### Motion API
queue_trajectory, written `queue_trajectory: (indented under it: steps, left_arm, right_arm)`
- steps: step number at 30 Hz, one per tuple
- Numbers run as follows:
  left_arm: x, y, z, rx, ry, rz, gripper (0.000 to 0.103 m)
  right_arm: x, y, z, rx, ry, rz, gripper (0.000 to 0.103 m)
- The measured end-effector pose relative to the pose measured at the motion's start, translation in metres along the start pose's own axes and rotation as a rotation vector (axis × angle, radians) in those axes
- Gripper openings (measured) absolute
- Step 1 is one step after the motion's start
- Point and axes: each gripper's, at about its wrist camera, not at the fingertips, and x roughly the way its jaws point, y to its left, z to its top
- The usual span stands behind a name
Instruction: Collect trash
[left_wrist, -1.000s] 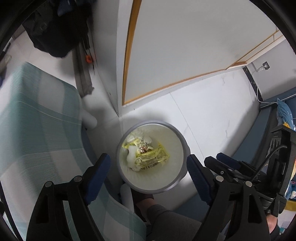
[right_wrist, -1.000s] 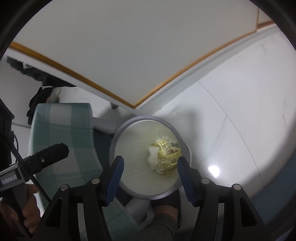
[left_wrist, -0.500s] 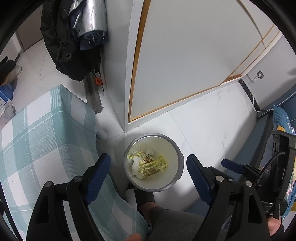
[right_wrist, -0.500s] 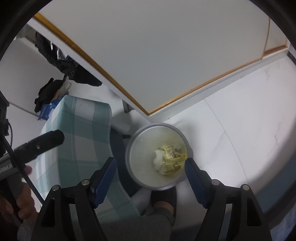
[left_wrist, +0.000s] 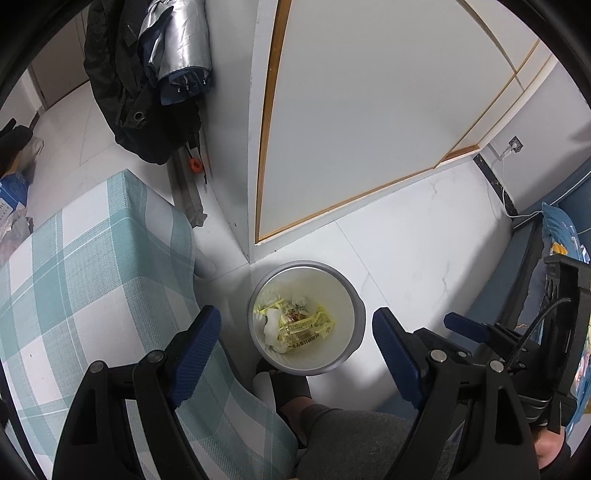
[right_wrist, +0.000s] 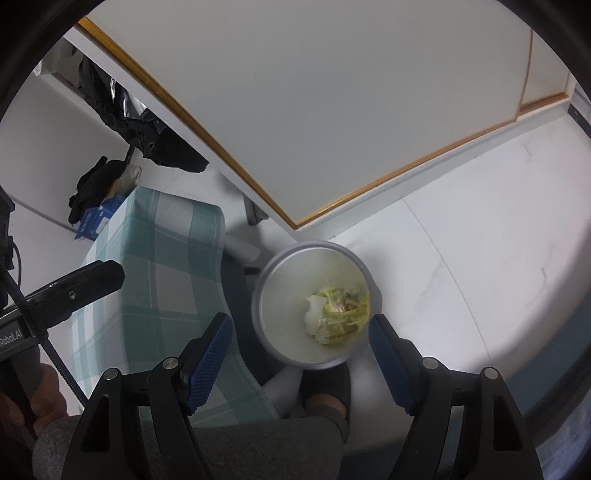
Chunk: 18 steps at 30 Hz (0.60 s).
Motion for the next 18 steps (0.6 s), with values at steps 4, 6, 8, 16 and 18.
queue_trajectory:
  steps: [4,6,8,16,18]
  left_arm:
    - [-0.001,0.001,-0.001,-0.007,-0.003,0.002,0.082]
    - [-0.001,0.001,-0.002,-0.008,-0.002,0.001,0.082]
    - [-0.002,0.000,-0.002,-0.007,-0.003,0.003,0.082]
    - [-0.008,0.002,-0.002,-0.016,-0.049,0.001,0.082]
    - [-0.011,0.002,-0.002,-0.012,-0.069,0.008,0.082]
  right_arm:
    - [0.001,-0.001,-0.001,0.001,0.003,-0.003,0.076]
    - [0.001,-0.002,0.000,0.003,0.005,-0.003,0.076]
    - [0.000,-0.002,0.000,0.004,0.000,0.001,0.076]
    - [0.000,-0.004,0.000,0.007,-0.001,-0.001,0.076]
    - [0.000,-0.004,0.000,0.008,0.000,-0.001,0.076]
